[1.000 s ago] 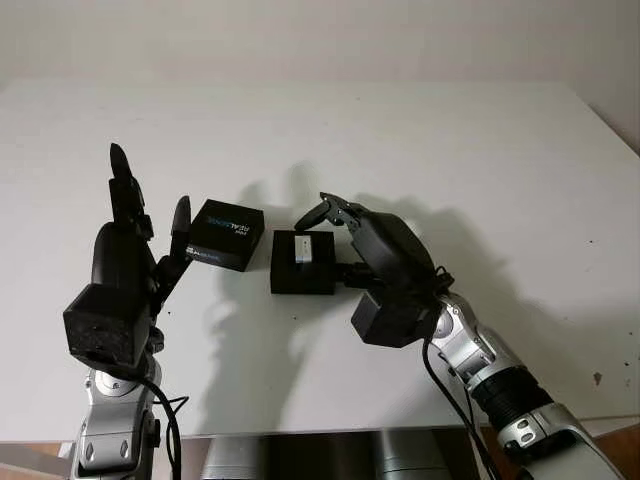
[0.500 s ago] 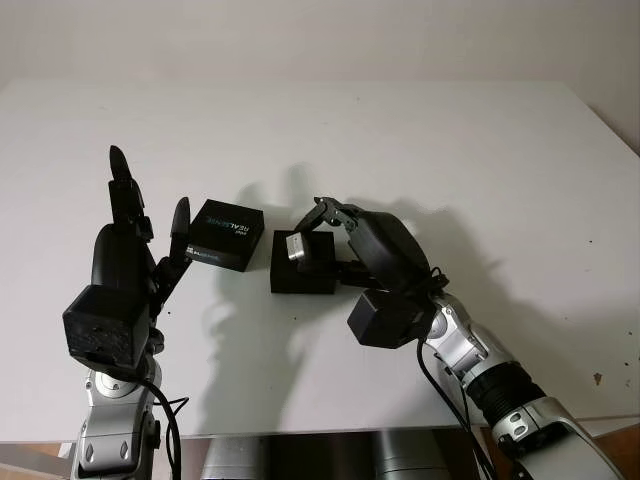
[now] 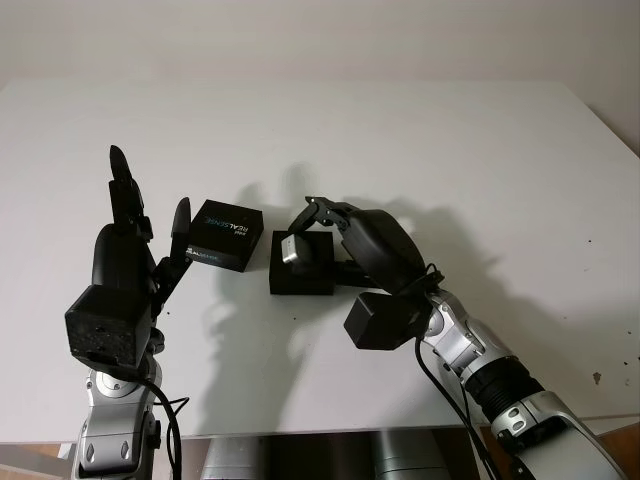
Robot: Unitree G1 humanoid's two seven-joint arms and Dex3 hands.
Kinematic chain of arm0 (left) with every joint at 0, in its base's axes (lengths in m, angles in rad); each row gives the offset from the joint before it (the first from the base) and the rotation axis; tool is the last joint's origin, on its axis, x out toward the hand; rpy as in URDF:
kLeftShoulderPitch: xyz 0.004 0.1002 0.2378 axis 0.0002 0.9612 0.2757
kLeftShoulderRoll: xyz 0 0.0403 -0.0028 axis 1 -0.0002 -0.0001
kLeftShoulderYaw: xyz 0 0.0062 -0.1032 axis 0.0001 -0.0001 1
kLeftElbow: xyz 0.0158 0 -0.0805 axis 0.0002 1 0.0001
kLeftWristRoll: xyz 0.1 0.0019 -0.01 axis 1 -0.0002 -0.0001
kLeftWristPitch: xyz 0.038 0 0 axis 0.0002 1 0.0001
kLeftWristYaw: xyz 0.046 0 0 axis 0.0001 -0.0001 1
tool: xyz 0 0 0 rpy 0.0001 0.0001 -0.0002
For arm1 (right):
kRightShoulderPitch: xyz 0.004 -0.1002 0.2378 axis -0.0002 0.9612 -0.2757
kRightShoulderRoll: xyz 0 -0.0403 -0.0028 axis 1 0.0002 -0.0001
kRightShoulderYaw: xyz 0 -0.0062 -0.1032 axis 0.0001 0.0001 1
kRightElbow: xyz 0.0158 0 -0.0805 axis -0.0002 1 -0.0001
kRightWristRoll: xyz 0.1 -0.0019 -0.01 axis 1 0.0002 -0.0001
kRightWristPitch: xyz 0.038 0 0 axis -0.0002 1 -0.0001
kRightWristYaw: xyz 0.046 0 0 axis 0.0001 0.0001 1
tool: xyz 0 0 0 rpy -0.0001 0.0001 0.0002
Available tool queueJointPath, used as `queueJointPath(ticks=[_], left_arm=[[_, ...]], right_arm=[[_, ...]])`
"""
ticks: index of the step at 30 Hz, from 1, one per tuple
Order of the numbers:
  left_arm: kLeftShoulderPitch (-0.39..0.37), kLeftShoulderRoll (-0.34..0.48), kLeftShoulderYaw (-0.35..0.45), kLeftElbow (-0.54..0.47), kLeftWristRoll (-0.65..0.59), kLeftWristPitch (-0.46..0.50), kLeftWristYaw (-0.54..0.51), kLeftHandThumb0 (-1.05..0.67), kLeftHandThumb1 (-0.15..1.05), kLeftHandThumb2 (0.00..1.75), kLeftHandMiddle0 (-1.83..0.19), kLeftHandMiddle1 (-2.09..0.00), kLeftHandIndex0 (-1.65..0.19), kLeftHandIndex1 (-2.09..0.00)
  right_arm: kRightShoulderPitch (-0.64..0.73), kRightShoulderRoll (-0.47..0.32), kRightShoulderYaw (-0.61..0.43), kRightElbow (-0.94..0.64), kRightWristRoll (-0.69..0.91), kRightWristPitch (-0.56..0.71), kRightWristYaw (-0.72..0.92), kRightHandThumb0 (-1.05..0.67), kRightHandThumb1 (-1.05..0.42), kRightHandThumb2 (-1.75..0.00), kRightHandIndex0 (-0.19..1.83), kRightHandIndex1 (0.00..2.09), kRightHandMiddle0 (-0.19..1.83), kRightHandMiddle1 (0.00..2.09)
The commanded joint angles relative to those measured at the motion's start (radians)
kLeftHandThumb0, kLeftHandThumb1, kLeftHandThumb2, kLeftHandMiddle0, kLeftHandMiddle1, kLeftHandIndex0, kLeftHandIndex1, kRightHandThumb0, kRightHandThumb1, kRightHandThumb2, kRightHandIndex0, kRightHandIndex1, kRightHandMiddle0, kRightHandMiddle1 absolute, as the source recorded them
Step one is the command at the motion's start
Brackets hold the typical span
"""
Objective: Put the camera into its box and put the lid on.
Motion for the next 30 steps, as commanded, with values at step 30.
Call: queueJointPath(ticks=[30], left_arm=[[0.016, 0.016, 0.009, -0.041, 0.0, 0.03, -0.024, -0.55, 1.05, 0.52, 0.18, -0.05, 0.19, -0.02]], right_arm=[[0.102, 0.229, -0.277, -0.112, 0.637, 0.308, 0.375, -0.46, -0.98, -0.05, 0.3, 0.1, 0.3, 1.43]])
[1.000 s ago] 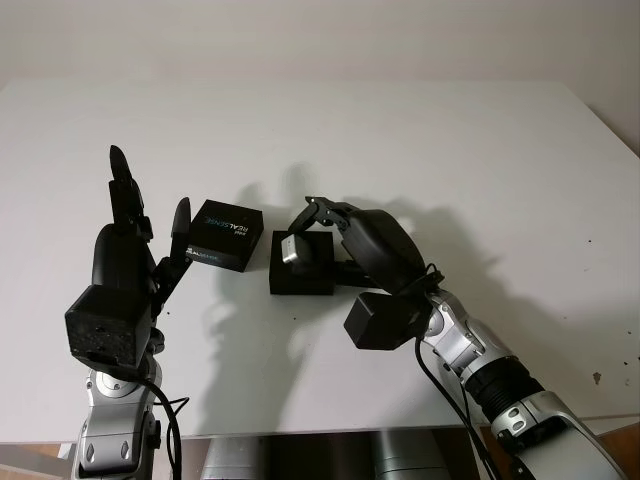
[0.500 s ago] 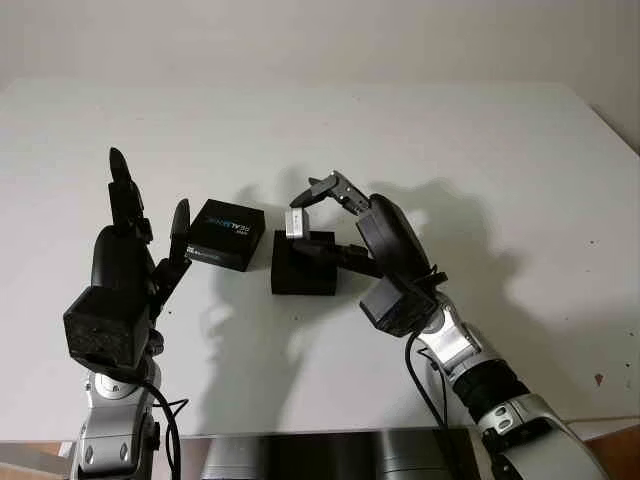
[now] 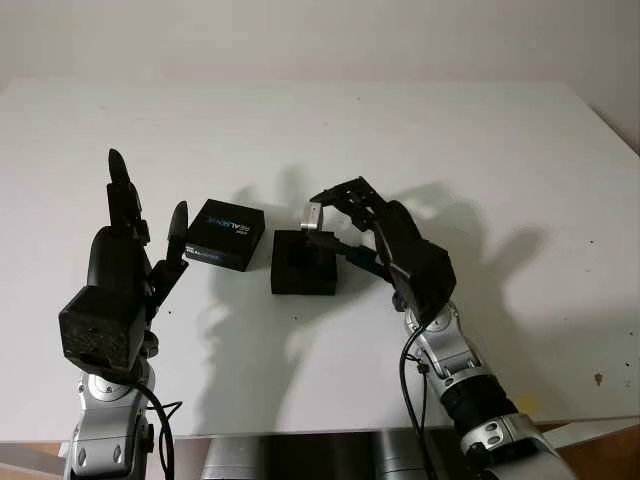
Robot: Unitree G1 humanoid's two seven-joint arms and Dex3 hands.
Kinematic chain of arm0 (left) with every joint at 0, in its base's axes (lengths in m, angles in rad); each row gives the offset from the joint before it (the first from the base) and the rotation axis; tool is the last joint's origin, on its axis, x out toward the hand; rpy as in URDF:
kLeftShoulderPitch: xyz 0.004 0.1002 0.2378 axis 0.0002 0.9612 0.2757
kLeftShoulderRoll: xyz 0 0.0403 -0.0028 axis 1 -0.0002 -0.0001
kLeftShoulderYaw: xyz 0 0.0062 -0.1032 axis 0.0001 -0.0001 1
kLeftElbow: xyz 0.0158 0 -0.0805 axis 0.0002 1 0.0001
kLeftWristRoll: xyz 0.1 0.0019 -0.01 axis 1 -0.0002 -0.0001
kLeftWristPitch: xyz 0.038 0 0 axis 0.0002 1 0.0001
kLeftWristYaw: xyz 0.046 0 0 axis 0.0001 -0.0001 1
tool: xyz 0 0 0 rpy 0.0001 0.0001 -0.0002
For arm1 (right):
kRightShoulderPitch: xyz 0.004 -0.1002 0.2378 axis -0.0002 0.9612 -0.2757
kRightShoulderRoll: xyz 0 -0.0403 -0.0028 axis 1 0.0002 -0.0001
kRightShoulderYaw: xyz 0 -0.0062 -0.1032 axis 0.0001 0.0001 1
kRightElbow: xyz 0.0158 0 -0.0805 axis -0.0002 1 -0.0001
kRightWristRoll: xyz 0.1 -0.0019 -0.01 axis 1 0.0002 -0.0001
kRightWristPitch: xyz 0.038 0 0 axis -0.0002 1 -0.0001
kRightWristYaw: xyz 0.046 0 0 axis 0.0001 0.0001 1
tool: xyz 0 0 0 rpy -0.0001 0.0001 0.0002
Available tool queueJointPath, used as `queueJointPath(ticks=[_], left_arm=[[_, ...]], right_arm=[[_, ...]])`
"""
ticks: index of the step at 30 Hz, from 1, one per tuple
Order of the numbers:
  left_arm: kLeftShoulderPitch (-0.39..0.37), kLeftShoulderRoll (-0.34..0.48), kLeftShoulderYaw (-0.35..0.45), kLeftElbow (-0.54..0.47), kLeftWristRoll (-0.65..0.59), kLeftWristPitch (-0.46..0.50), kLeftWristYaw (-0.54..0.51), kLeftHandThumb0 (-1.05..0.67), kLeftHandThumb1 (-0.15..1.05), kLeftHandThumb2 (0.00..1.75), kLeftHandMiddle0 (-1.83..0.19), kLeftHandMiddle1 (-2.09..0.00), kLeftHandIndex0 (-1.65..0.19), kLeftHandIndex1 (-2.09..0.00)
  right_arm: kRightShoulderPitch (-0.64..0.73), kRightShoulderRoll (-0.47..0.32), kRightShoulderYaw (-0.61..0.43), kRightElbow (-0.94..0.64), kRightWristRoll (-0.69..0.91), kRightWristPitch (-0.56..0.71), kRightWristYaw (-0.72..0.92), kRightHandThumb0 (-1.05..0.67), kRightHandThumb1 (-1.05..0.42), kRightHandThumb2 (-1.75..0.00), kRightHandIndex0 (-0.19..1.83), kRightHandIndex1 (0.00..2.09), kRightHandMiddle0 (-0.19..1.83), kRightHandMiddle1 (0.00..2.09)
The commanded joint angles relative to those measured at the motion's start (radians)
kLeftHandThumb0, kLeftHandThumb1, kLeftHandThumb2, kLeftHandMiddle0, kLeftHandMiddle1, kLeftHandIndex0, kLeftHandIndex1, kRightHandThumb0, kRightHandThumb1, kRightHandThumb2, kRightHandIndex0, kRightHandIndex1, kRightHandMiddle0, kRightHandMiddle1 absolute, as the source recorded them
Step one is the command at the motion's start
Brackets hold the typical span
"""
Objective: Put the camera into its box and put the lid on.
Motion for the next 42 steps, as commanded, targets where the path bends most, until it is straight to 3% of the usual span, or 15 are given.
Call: queueJointPath(ticks=[1, 7, 21, 30, 42], left_arm=[[0.001, -0.001, -0.003, -0.023, 0.004, 0.006, 0.003, -0.55, 1.05, 0.52, 0.18, -0.05, 0.19, -0.01], [0.006, 0.001, -0.004, -0.033, 0.012, 0.022, 0.005, -0.56, 1.05, 0.51, 0.17, -0.06, 0.19, -0.01], [0.006, -0.002, 0.004, -0.031, 0.006, 0.021, 0.004, -0.56, 1.05, 0.51, 0.16, -0.06, 0.19, -0.01], [-0.008, 0.012, 0.005, -0.024, -0.009, 0.016, -0.014, -0.56, 1.05, 0.52, 0.18, -0.05, 0.19, 0.0], [-0.009, 0.012, 0.001, -0.033, -0.006, 0.021, -0.012, -0.56, 1.05, 0.52, 0.17, -0.06, 0.19, -0.01]], right_arm=[[0.019, 0.02, -0.013, -0.054, 0.041, 0.063, 0.041, -0.46, -0.98, -0.05, 0.29, 0.09, 0.3, 1.44], [0.033, 0.045, -0.026, -0.105, 0.108, 0.159, 0.136, -0.46, -0.98, -0.05, 0.22, 0.05, 0.29, 1.46], [0.006, 0.074, -0.046, -0.079, 0.157, 0.183, 0.241, -0.49, -0.97, -0.05, 0.18, 0.04, 0.32, 1.53], [-0.044, 0.081, -0.04, 0.052, 0.093, 0.099, 0.216, -0.48, -0.98, -0.06, 0.19, 0.05, 0.3, 1.55], [-0.142, 0.058, -0.002, 0.228, -0.044, -0.104, 0.179, -0.52, -0.96, -0.05, 0.21, 0.06, 0.32, 1.51]])
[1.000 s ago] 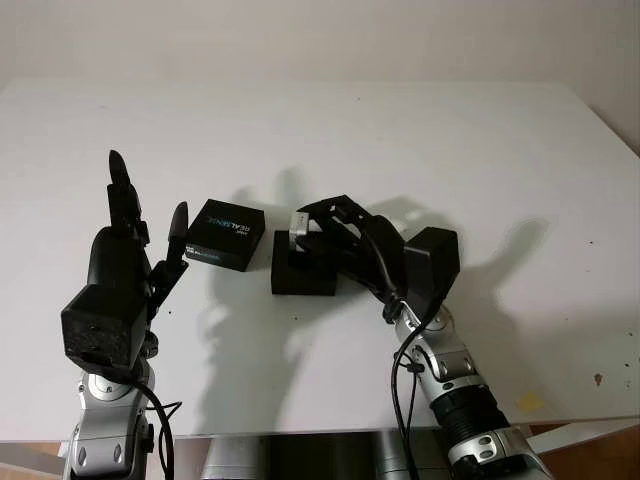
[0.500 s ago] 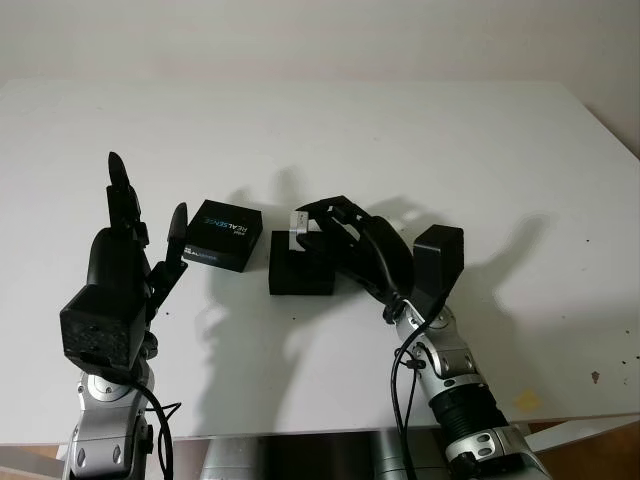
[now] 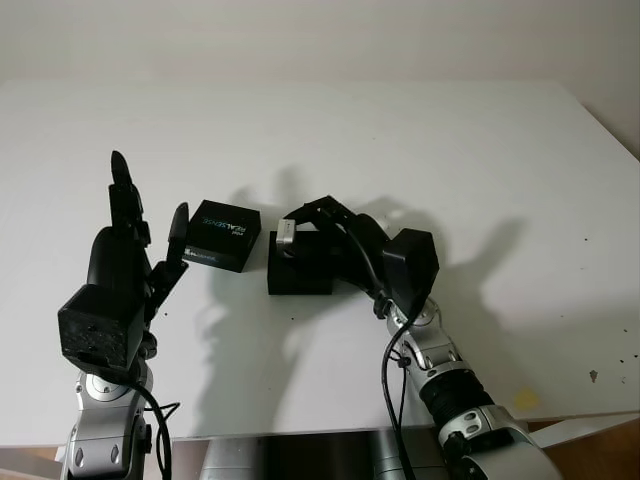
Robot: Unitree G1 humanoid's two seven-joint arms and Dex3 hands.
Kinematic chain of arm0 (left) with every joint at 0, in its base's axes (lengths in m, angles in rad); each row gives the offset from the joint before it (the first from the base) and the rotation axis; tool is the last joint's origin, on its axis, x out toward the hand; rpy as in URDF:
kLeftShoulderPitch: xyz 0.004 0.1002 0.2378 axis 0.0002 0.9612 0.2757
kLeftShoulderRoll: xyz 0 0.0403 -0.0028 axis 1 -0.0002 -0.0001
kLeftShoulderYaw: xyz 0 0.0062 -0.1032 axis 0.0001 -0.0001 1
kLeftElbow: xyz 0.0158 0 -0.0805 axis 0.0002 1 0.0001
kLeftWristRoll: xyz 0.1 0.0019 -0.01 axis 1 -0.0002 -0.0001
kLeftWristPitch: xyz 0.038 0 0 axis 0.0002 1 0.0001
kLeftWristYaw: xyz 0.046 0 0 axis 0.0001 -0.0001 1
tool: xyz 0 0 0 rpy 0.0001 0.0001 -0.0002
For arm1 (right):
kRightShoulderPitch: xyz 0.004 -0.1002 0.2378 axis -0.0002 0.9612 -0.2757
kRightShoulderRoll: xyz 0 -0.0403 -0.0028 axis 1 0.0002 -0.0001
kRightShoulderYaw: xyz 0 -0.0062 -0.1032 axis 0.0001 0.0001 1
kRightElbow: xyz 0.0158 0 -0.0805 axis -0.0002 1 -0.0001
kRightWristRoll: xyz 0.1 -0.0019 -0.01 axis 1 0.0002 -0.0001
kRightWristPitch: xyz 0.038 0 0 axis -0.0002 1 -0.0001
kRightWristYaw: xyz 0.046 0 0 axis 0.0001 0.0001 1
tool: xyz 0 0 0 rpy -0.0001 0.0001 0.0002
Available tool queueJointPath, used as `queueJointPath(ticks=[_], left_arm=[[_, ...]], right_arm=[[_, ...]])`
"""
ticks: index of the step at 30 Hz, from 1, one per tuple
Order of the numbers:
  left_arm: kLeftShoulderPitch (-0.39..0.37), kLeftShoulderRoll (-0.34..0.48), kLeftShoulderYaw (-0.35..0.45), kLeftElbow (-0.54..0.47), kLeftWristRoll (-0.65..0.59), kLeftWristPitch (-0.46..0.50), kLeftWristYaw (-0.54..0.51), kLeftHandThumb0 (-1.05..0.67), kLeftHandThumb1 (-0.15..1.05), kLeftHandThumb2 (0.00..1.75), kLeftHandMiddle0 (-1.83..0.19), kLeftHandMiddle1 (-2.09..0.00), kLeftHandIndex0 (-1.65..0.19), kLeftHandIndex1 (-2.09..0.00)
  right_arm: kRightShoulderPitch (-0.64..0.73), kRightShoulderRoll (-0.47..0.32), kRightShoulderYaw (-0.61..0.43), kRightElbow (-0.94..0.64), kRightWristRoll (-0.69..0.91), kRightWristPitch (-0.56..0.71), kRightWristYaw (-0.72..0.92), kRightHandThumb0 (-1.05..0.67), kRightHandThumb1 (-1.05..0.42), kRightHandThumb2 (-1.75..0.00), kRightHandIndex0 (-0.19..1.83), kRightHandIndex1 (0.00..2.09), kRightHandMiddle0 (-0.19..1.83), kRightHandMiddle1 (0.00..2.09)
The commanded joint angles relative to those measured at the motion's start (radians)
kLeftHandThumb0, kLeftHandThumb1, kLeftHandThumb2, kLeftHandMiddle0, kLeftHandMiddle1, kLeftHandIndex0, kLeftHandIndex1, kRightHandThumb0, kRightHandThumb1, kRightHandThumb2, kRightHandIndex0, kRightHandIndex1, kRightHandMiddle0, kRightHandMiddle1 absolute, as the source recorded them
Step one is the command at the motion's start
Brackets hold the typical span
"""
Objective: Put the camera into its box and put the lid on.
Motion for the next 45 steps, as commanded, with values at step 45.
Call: queueJointPath(ticks=[45], left_arm=[[0.006, 0.0, 0.002, -0.037, -0.001, -0.004, 0.001, -0.56, 1.05, 0.52, 0.18, -0.05, 0.19, 0.0]], right_arm=[[-0.032, -0.078, 0.019, 0.05, -0.035, -0.032, 0.075, -0.47, -0.96, -0.05, 0.2, 0.05, 0.33, 1.53]])
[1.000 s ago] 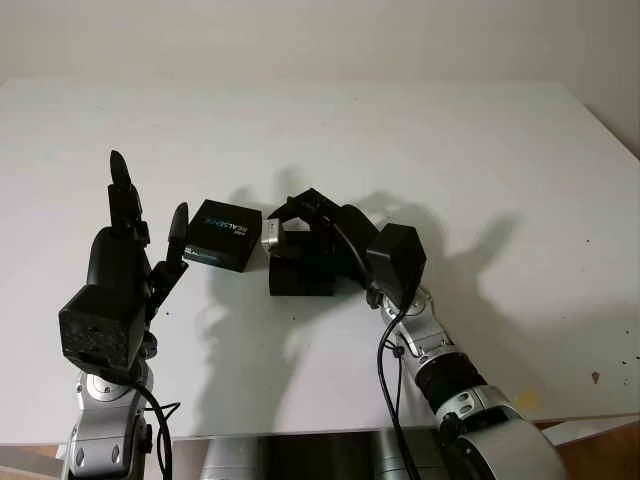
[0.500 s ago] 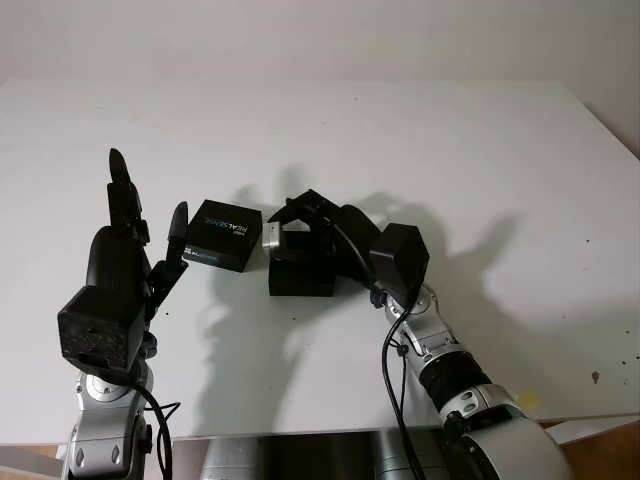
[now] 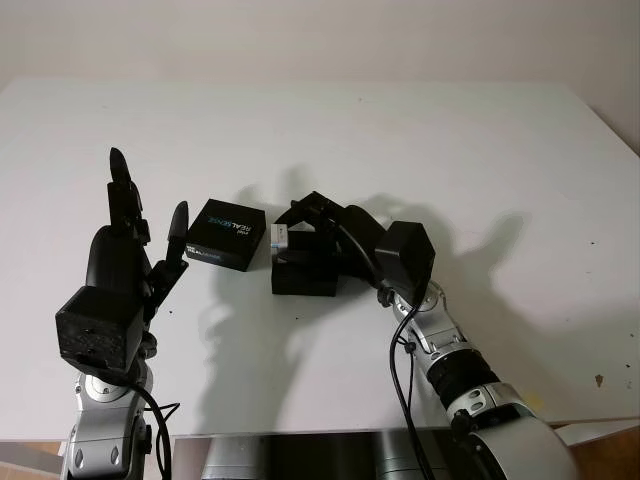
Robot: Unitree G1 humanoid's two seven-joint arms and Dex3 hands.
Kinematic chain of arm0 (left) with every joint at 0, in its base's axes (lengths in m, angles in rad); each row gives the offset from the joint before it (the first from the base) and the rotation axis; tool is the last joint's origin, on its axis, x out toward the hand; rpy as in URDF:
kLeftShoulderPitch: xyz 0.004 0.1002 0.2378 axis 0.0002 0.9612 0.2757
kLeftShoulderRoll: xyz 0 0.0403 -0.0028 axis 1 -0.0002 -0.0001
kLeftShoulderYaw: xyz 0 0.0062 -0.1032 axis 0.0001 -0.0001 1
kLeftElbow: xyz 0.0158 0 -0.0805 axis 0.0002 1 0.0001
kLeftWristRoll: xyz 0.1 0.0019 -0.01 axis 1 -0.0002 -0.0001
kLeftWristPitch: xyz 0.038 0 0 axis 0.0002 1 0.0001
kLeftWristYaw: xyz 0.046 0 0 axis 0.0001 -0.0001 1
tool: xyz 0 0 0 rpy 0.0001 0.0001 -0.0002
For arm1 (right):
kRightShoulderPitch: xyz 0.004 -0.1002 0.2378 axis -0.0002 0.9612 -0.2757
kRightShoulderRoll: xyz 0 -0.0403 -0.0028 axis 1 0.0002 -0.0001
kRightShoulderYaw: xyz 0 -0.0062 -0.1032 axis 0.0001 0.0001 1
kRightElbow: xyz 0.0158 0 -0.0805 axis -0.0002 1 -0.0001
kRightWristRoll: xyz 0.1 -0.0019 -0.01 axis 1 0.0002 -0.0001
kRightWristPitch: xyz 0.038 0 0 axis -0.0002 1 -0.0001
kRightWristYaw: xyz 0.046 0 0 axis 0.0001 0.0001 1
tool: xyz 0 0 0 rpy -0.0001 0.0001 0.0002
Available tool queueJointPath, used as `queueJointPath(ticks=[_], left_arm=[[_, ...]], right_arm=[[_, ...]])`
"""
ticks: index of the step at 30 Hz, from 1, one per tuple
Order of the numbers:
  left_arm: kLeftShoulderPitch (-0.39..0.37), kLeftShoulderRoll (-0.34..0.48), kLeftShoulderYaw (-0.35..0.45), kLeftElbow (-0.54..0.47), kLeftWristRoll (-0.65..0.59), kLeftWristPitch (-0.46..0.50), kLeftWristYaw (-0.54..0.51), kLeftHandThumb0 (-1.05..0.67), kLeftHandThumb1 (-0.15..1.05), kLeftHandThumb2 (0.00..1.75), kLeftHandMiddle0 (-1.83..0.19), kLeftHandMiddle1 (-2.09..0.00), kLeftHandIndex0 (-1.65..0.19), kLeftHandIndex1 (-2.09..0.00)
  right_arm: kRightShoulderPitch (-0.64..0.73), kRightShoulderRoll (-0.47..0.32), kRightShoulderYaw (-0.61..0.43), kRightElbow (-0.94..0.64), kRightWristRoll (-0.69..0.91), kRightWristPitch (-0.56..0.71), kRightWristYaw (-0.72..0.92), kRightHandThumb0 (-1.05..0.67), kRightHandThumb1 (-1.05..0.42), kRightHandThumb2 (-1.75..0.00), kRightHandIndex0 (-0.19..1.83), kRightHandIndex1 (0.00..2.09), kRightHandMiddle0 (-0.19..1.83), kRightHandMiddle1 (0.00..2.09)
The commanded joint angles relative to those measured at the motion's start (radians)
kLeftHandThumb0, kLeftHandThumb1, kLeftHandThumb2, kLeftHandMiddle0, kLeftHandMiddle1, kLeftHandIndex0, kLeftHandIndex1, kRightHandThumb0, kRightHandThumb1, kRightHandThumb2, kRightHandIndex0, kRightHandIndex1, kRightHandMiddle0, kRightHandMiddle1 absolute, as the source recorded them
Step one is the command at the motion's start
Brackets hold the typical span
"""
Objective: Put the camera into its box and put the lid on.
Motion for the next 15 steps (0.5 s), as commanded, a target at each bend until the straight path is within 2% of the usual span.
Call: queueJointPath(ticks=[1, 15], left_arm=[[0.004, 0.001, 0.002, -0.028, -0.001, 0.001, 0.001, -0.56, 1.05, 0.52, 0.18, -0.05, 0.19, 0.0], [0.013, 0.011, 0.007, -0.051, -0.004, 0.013, -0.006, -0.56, 1.05, 0.51, 0.17, -0.06, 0.19, -0.01]], right_arm=[[0.023, -0.019, 0.005, 0.006, -0.013, -0.004, -0.009, -0.47, -0.96, -0.05, 0.2, 0.06, 0.33, 1.53], [0.022, -0.053, 0.006, 0.048, -0.057, -0.04, -0.056, -0.47, -0.96, -0.06, 0.21, 0.05, 0.31, 1.52]])
